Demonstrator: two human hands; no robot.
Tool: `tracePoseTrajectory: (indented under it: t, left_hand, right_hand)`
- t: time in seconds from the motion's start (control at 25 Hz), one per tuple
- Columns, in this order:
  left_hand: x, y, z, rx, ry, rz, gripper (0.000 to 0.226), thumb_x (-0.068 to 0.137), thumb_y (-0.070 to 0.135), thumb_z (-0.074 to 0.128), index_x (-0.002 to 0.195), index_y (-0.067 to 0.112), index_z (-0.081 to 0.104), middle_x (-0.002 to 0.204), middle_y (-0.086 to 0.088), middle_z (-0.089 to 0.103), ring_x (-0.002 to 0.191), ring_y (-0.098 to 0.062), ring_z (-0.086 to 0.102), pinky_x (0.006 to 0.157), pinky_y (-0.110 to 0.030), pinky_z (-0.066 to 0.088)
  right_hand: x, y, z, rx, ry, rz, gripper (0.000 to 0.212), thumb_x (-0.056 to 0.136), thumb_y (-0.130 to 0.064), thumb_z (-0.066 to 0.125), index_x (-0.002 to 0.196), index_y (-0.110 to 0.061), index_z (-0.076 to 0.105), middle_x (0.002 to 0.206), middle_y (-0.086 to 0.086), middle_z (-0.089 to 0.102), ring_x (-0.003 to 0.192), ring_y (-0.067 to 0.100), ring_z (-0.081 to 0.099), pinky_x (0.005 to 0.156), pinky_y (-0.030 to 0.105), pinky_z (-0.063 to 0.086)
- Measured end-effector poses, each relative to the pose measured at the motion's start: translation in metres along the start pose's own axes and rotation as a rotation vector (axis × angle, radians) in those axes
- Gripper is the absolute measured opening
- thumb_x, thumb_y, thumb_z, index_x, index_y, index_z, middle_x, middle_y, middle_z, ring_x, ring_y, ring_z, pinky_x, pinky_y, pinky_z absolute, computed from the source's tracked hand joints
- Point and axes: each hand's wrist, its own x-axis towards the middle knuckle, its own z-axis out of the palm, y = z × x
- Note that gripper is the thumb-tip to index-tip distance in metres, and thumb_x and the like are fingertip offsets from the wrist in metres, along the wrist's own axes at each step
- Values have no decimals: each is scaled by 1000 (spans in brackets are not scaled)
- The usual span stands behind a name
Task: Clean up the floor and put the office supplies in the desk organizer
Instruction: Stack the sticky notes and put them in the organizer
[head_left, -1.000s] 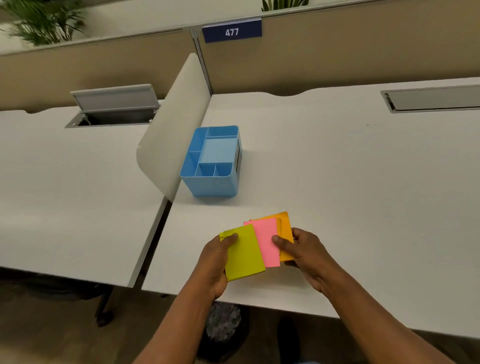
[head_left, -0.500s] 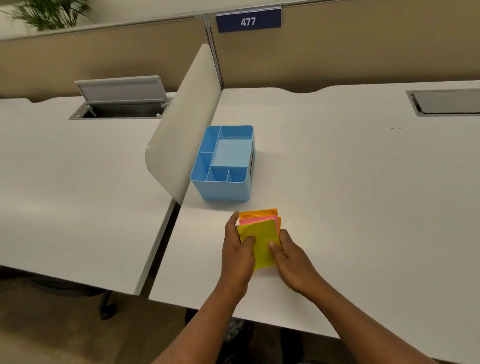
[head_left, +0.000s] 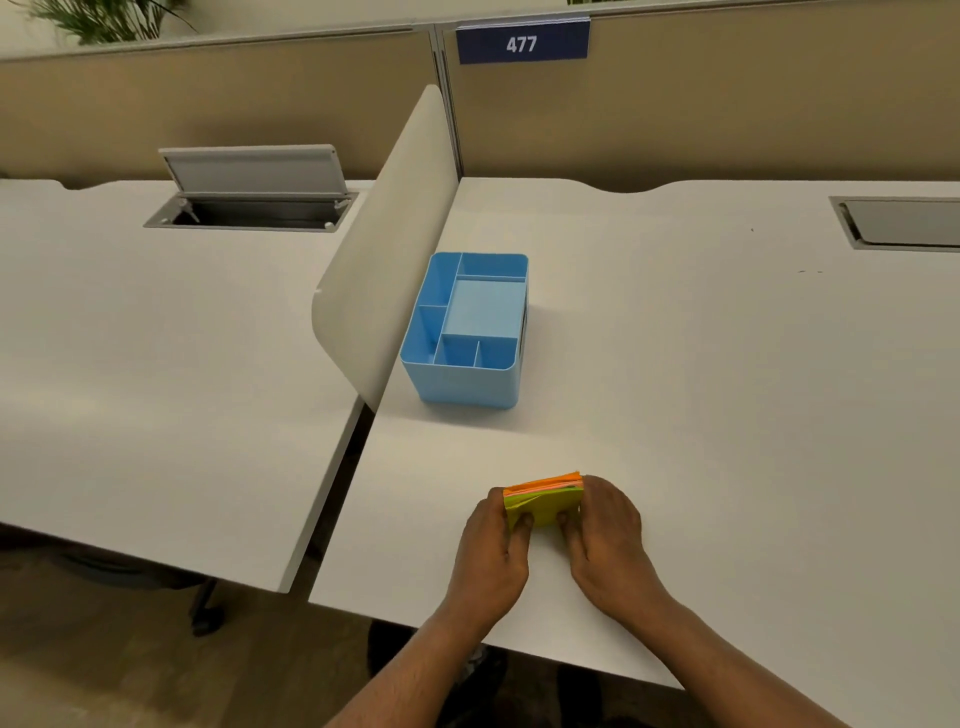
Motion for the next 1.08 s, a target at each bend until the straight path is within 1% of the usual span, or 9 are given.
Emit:
tracePoseTrajectory:
  t: [0.2,0.36,0.48,0.6,0.68,0.72,0.8,0.88,1.08]
  left_hand:
    - [31,28,-46,-101,-34,1,31,97,30,52,126,31,44,107,20,58,98,4,59,75,-3,45]
    - [84,55,-100,-75,-205,21,43,97,33,49,138,29,37,126,8,55,111,-10,56,90,-22,48]
    - [125,66,-130,-143,-263,47,44,97,27,53,138,22,40,132,-4,56,119,-21,56,99,-37,48]
    - [157,67,-143,-265,-44,72,34,93,26,61,124,22,48,119,-5,64,111,-23,62,94,-36,51]
    - [167,52,-138,-26,233,70,42,91,39,61,126,21,47,122,-3,61,115,-22,59,93,-31,48]
    - [166,40,-133,160,266,59,54,90,46,58,134,19,43,133,-5,55,124,-23,52,98,-33,43]
    - [159,16,-119,516,108,23,79,89,61,49,149,17,25,156,-8,29,144,-25,26,114,-40,27]
    - [156,-2,-107,748,3,20,89,88,71,34,154,18,5,163,-3,6,150,-22,0,119,-40,9]
    - [162,-6,-101,805,7,-25,97,82,81,13,153,15,12,162,-3,13,150,-19,-5,114,-35,-1]
  right_hand:
    - [34,-37,-42,143,28,-64,34,89,-26,63,121,-19,54,110,-1,62,92,12,53,75,17,38]
    - [97,-95,-91,288,-34,-135,58,85,-31,68,132,-36,34,109,-11,52,90,10,56,68,12,43]
    - [143,-128,-119,147,-98,-279,58,81,-23,66,124,-45,34,102,-8,54,80,11,57,59,15,43]
    - [184,-150,-131,77,-33,-316,41,77,-17,63,108,-38,46,98,-3,55,75,16,56,53,20,45]
    - [213,-157,-130,89,101,-246,33,78,-13,62,104,-30,50,98,0,54,80,22,54,54,25,44]
    - [226,-159,-128,84,167,-218,33,77,-11,60,105,-27,51,98,1,54,81,23,52,57,27,42]
    - [249,-163,-122,58,223,-198,41,76,-6,58,112,-23,49,98,3,51,83,23,50,65,30,39]
    - [267,-168,-111,23,211,-166,47,75,0,56,116,-23,48,103,7,51,86,24,49,68,30,37]
    - [296,-173,-77,-28,261,-69,17,78,-5,56,94,-9,62,101,15,57,79,22,45,65,27,32]
